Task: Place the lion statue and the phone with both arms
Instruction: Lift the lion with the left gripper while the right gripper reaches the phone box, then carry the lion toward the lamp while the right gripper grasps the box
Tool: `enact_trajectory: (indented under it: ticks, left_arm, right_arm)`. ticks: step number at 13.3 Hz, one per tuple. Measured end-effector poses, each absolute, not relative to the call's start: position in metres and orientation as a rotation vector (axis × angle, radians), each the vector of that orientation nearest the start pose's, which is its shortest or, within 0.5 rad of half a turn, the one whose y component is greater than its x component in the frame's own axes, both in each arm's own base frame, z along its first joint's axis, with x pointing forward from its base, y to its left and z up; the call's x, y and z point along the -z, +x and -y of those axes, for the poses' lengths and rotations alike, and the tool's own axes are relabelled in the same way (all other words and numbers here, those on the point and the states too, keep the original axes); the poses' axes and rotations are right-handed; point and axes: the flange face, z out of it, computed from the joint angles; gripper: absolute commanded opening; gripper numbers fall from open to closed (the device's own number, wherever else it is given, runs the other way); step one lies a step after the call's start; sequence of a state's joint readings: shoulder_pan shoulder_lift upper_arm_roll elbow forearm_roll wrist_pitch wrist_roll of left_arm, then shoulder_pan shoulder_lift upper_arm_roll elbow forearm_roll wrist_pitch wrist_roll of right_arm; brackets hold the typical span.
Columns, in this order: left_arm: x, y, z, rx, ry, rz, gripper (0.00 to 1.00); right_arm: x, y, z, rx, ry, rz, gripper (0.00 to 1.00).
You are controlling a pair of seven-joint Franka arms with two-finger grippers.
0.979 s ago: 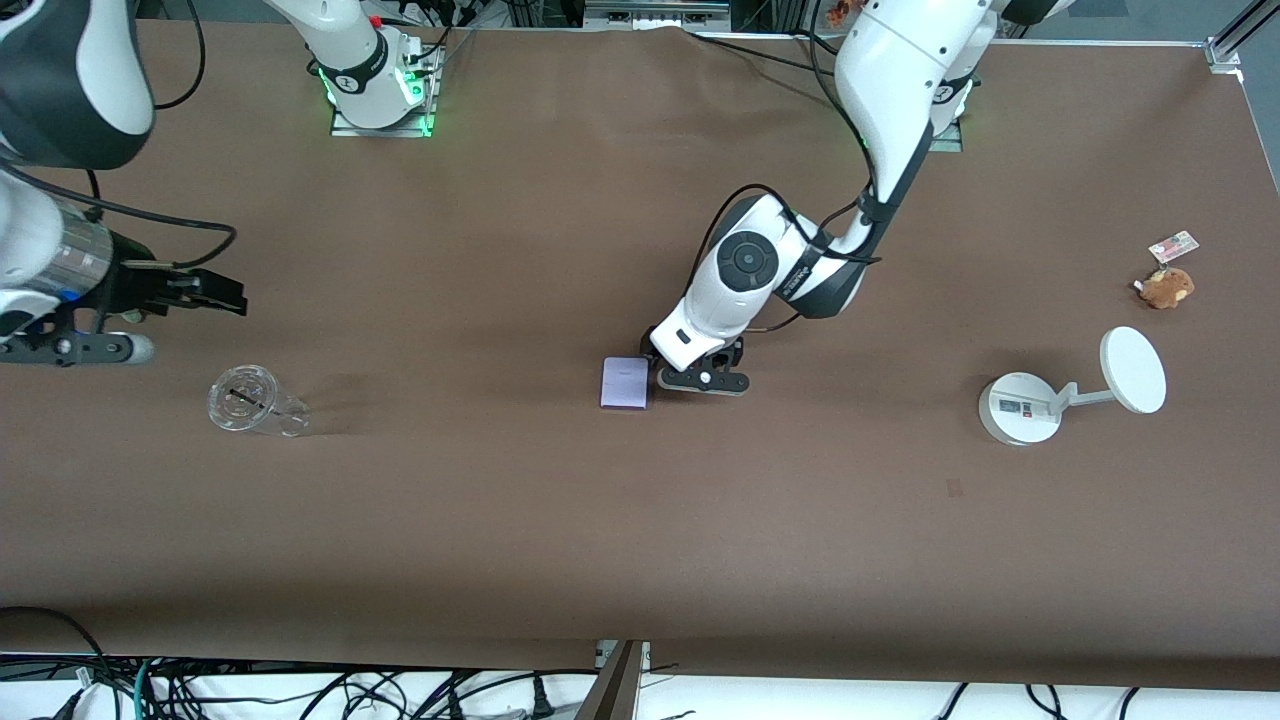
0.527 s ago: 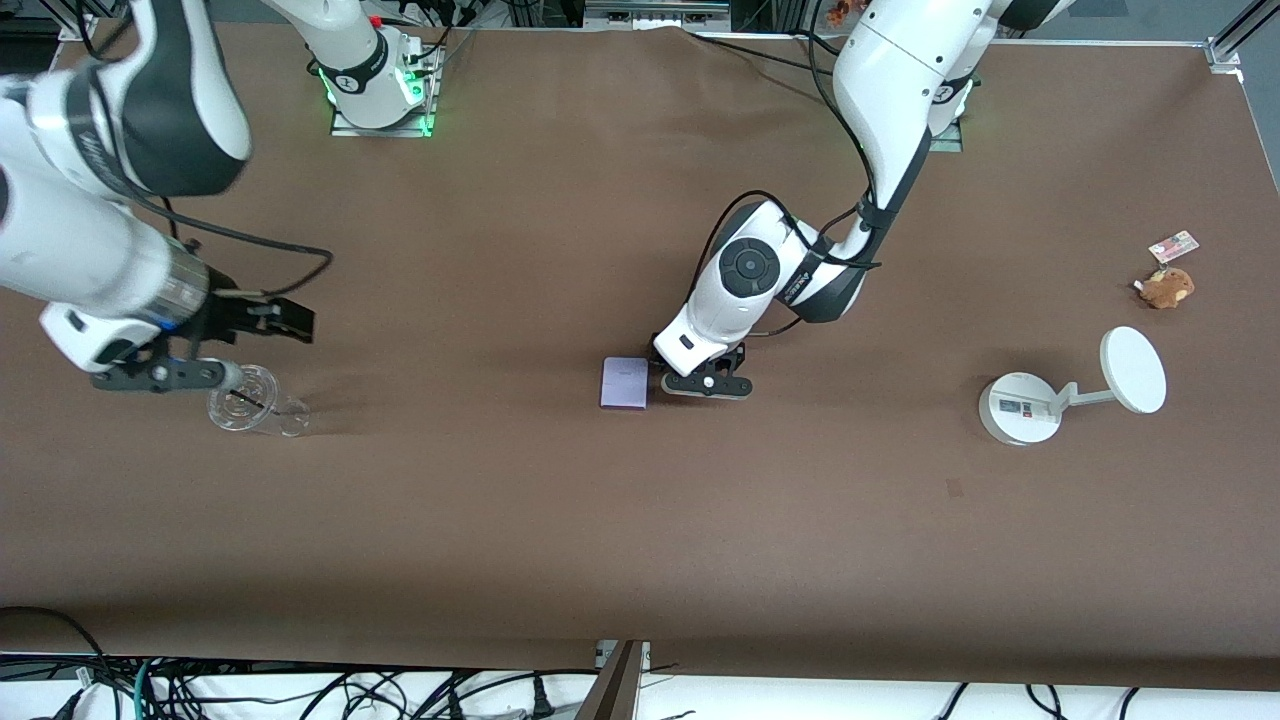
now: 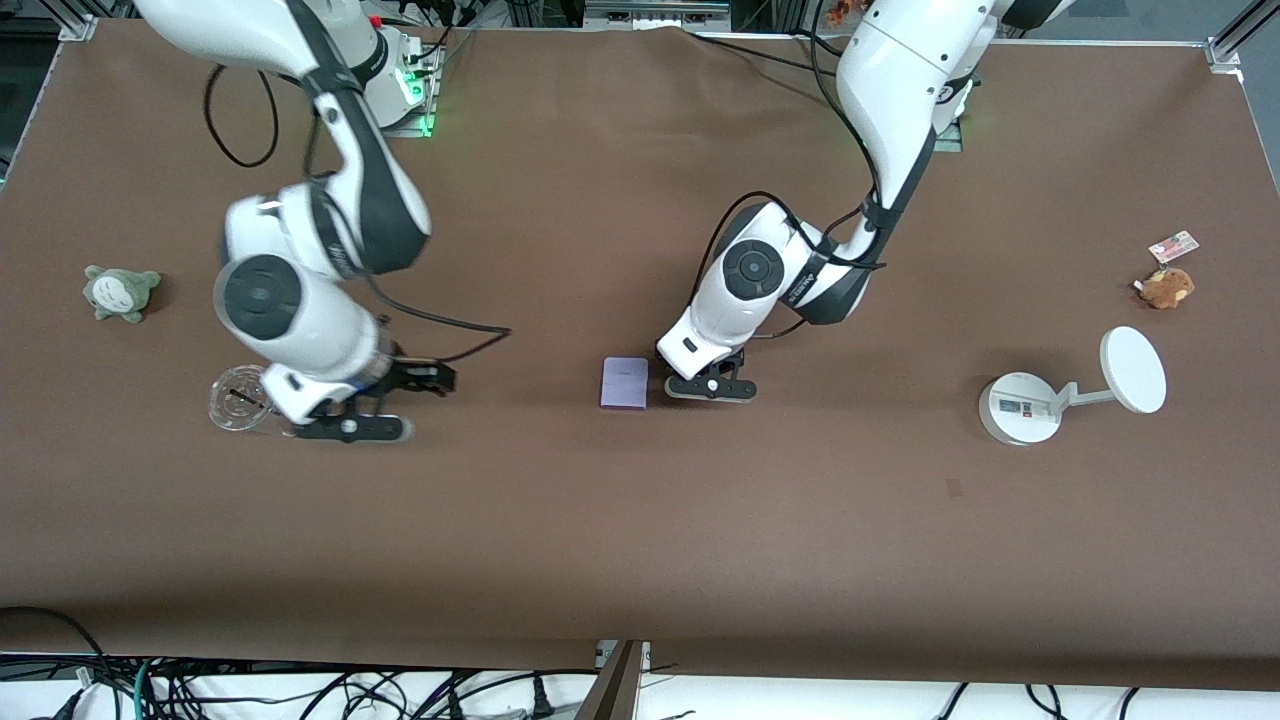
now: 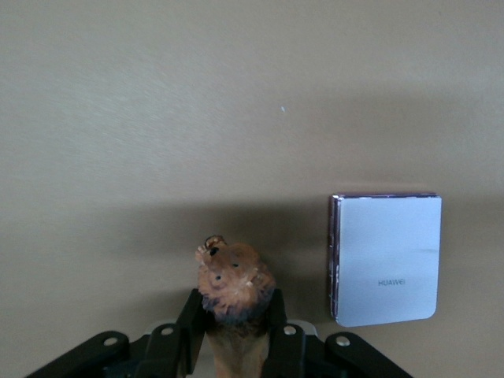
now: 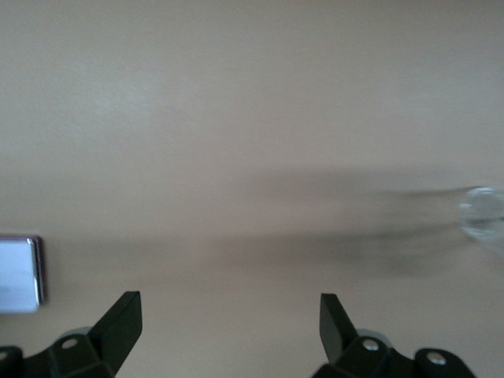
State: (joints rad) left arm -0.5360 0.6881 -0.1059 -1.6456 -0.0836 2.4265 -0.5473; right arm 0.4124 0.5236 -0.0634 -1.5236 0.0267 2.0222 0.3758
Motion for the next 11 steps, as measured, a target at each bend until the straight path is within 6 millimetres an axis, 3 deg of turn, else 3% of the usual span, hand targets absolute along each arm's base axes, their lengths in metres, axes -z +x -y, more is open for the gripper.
enact_trajectory:
  ticks: [3, 6, 8, 11]
  left_arm:
    - [-0.280, 0.591, 0.366, -0.038, -3.255, 0.067, 0.14]
    - [-0.329, 0.621, 0.273, -0.131, -3.220, 0.020, 0.16]
    - [-0.340, 0.640, 0.203, -0.180, -3.214, -0.032, 0.16]
    - [-0.334, 0.657, 0.112, -0.194, -3.181, -0.149, 0.16]
  right_arm:
    - [-0.307, 0.636, -0.305, 0.009, -3.150, -0.115, 1.00]
    - [-0.268, 0.618, -0.358, 0.076, -3.126, -0.160, 1.00]
    - [-0.253, 0.605, -0.390, 0.112, -3.109, -0.144, 1.00]
    - [-0.239, 0.585, -0.439, 0.124, -3.099, -0.133, 1.00]
